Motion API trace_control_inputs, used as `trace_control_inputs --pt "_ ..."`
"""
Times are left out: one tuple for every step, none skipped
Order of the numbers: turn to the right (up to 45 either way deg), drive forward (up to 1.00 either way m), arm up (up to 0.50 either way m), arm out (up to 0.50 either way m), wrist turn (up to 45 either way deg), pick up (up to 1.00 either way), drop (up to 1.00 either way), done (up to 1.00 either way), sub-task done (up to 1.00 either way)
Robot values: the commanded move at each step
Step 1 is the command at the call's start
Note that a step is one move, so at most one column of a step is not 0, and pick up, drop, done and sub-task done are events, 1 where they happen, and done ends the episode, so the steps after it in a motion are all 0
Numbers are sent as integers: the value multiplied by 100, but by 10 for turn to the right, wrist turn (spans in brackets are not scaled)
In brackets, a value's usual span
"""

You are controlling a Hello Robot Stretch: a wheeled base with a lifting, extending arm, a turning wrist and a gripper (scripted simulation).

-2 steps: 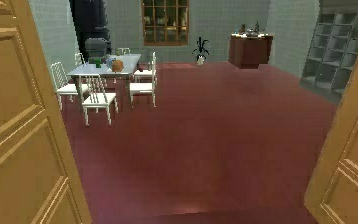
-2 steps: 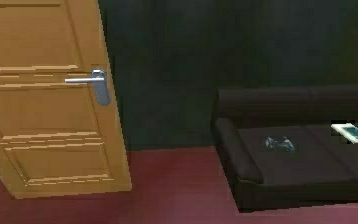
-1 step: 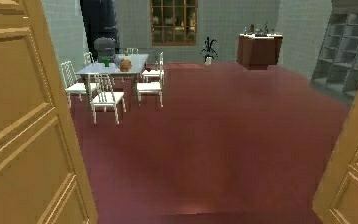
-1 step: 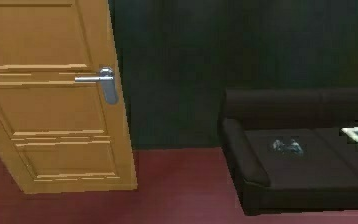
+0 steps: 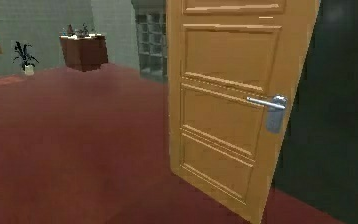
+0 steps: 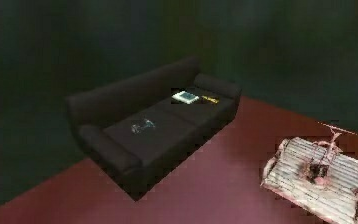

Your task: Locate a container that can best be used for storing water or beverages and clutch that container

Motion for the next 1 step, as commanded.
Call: trace_control_inputs --pt "390 0 0 0 0 0 0 0 0"
